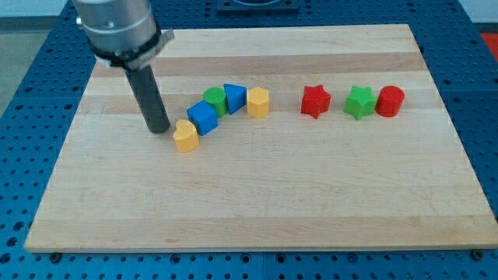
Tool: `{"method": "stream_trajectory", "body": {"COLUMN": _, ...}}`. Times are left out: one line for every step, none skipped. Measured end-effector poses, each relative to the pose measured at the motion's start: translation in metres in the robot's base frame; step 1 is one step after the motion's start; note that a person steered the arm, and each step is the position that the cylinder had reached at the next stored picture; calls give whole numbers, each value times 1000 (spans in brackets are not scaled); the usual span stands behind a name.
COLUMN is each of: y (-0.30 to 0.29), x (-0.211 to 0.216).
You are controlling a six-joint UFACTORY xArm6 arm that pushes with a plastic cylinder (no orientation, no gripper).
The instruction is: Separate the blue blocks and the green circle
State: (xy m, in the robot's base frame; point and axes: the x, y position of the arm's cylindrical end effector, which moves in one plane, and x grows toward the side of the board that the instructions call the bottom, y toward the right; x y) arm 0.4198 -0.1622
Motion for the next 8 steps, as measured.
{"method": "stream_trajectory", "body": {"y": 4, "x": -47}}
{"method": "stream_trajectory", "body": {"y": 34, "x": -54}}
{"method": "stream_trajectory", "body": {"y": 63, "x": -54}}
{"method": "stream_trajectory", "body": {"y": 88, "x": -50}}
{"method": "stream_trajectory", "body": {"y": 108, "x": -34}}
{"method": "stream_trajectory", "body": {"y": 126, "x": -26}}
{"method": "stream_trajectory", "body": {"y": 133, "x": -30}}
{"method": "stream_trajectory", "body": {"y": 132, "x": -51}}
